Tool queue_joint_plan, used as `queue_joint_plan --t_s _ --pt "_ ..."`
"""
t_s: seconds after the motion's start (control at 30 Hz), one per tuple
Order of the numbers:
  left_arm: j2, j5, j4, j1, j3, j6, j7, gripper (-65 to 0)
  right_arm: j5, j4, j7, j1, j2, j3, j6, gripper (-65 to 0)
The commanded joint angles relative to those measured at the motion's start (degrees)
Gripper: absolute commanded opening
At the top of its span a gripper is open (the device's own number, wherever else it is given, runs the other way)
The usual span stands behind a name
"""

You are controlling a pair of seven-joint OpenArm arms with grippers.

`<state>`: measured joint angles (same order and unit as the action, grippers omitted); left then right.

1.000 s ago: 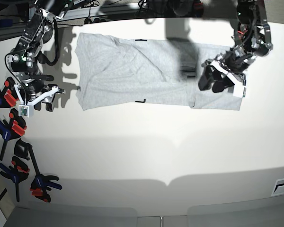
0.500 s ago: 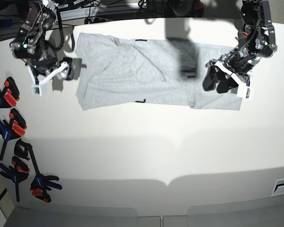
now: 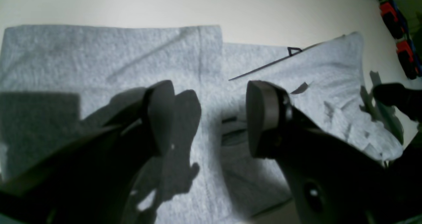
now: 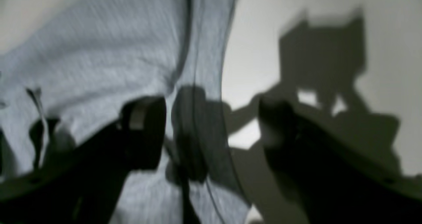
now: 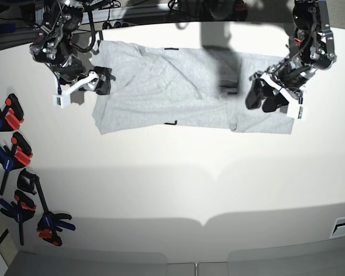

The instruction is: Fold the T-shirt properly

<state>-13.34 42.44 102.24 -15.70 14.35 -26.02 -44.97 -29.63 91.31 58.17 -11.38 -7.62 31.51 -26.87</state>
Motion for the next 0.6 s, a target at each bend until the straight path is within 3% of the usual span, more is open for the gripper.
queue_joint_plan --t_s 0.0,0.3,0.57 --pt "-0.52 1.14 1.16 0.46 0.22 -0.59 1.11 -32.5 0.85 -0.81 0.9 -0.04 -0.13 -0.02 0.28 -23.0" --pt "-0.52 1.14 1.16 0.46 0.22 -0.57 1.11 -32.5 0.48 -8.57 -0.35 2.69 3.08 -0.02 0.28 -23.0" --pt "-0.52 1.14 1.16 0.46 0.22 -0.59 0.92 -32.5 -0.46 -9.46 4.0 5.66 7.28 -0.07 -1.79 -23.1"
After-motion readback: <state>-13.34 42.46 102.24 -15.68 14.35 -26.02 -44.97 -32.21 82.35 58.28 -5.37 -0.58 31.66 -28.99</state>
